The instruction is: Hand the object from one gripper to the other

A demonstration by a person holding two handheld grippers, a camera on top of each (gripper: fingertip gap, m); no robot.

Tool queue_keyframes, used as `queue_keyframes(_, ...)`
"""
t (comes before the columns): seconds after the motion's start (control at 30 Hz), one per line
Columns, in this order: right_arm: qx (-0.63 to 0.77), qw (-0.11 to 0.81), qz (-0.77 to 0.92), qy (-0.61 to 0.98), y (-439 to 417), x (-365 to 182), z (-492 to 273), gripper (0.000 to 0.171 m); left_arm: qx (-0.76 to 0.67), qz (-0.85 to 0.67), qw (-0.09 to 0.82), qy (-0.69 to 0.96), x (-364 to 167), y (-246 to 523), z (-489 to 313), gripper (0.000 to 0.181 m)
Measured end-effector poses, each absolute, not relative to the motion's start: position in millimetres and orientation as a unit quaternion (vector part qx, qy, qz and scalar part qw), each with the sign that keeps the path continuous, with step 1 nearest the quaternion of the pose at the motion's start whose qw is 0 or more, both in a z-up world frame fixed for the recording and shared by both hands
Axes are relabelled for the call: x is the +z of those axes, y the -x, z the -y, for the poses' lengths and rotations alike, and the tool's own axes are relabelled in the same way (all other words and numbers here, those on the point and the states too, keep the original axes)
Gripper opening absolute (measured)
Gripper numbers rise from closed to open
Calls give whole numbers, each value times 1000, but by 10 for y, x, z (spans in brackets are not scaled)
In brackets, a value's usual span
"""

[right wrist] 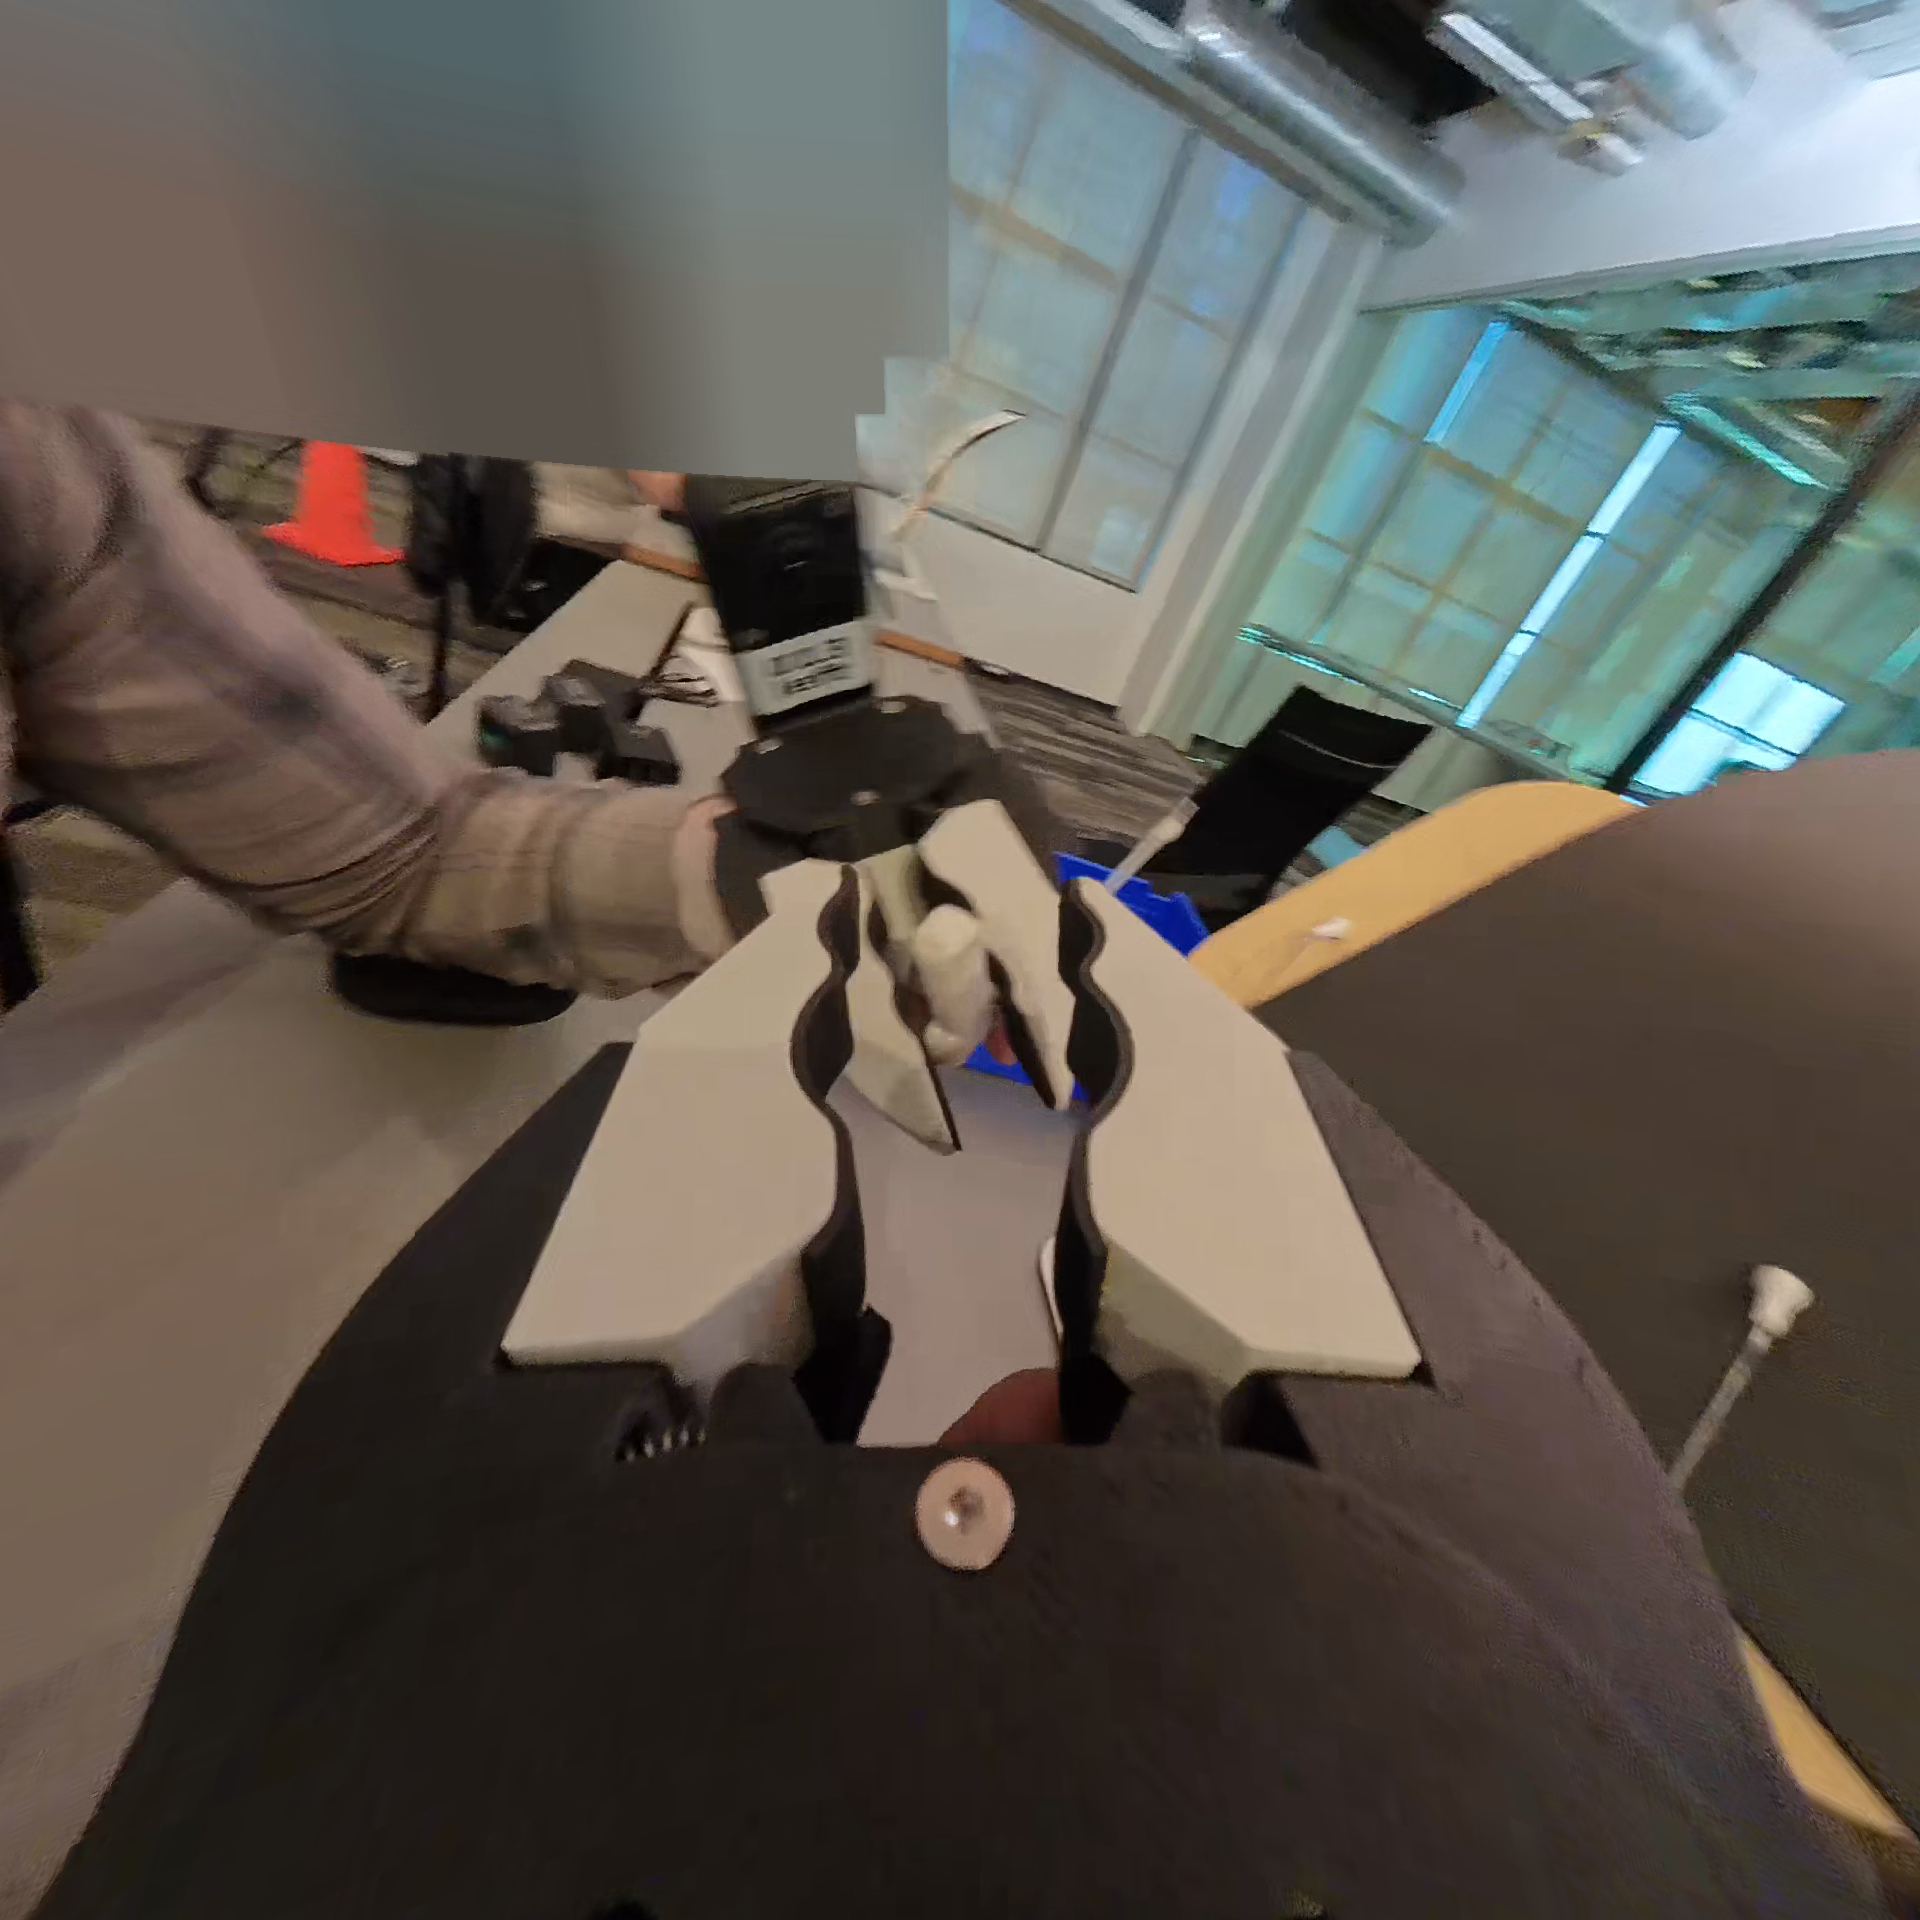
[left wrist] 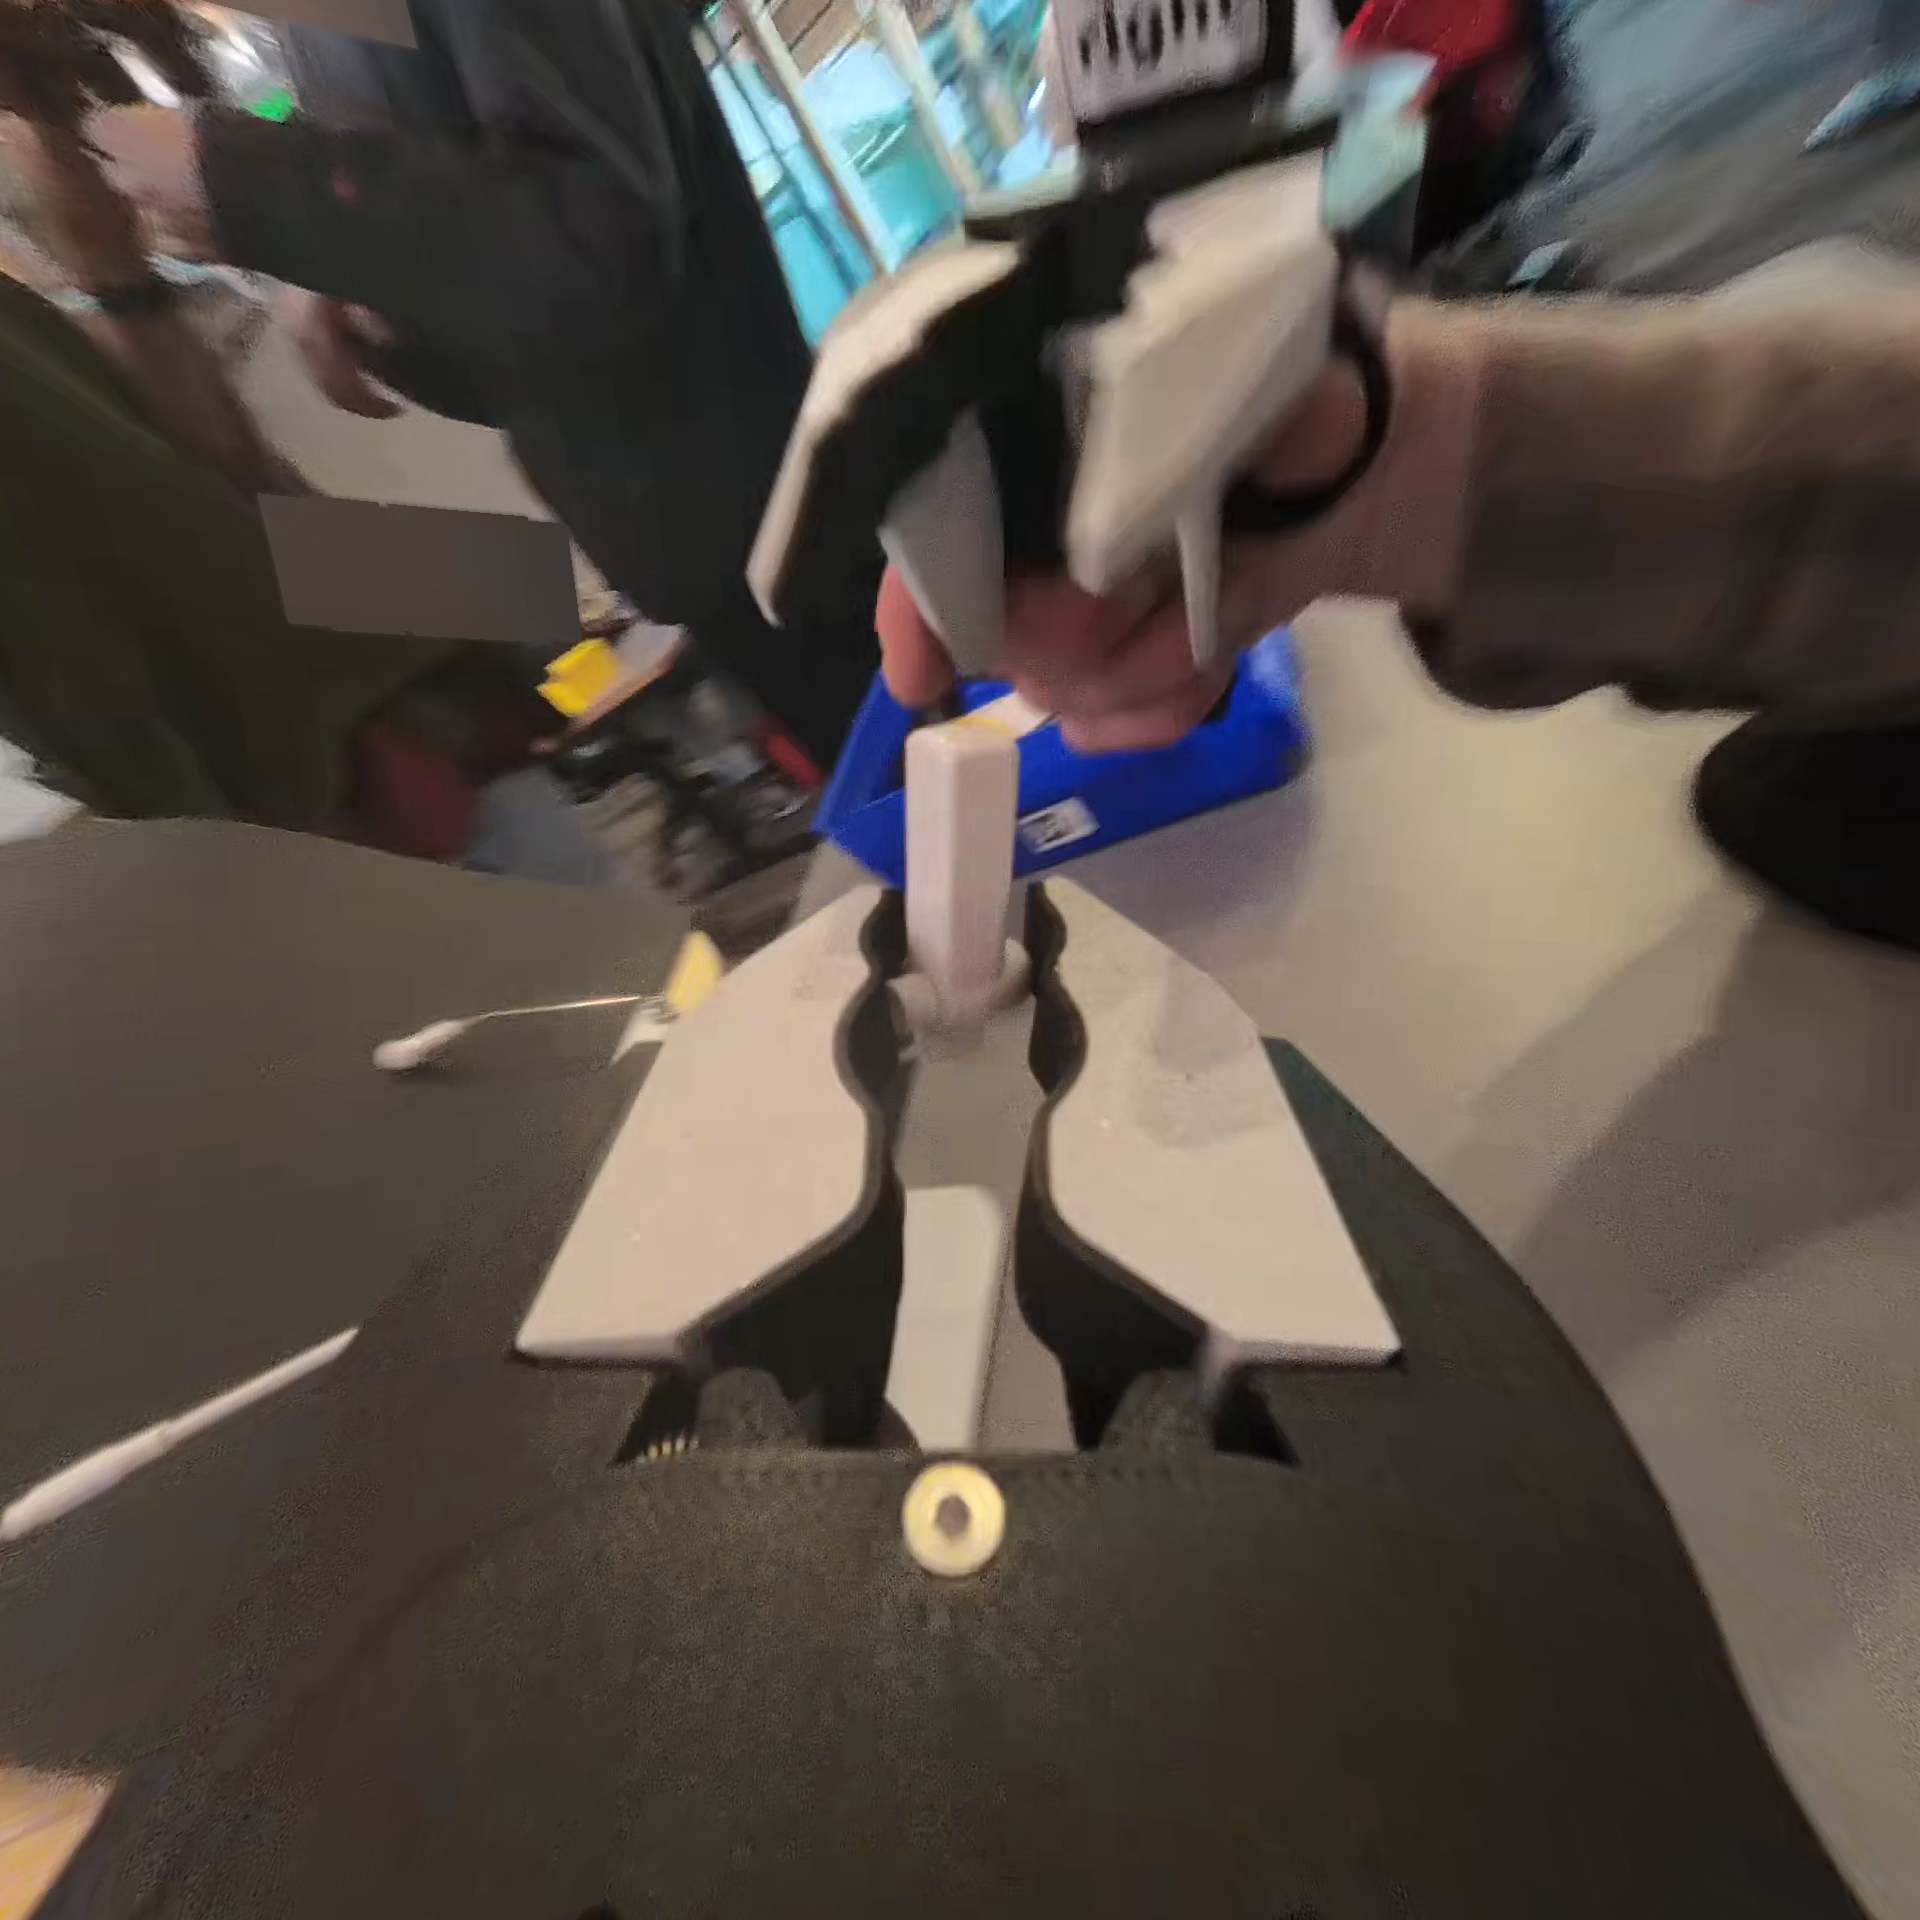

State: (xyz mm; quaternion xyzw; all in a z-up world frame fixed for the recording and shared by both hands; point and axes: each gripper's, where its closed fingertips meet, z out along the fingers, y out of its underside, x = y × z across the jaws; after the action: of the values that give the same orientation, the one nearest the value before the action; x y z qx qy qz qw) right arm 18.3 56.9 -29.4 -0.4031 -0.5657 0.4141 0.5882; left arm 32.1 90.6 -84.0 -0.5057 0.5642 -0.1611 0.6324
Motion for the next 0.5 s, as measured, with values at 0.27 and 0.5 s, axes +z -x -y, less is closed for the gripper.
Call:
queue_keyframes(0.27, 510, 523, 491, 475, -224, -310, -793, 26, 46, -711, 583, 391, -1255, -501, -636, 22)
queue_keyframes(0.5, 568, 418, 533, 468, 68, -646, -517, 29, 75, -761, 542, 349, -1518, -628, -478, 22)
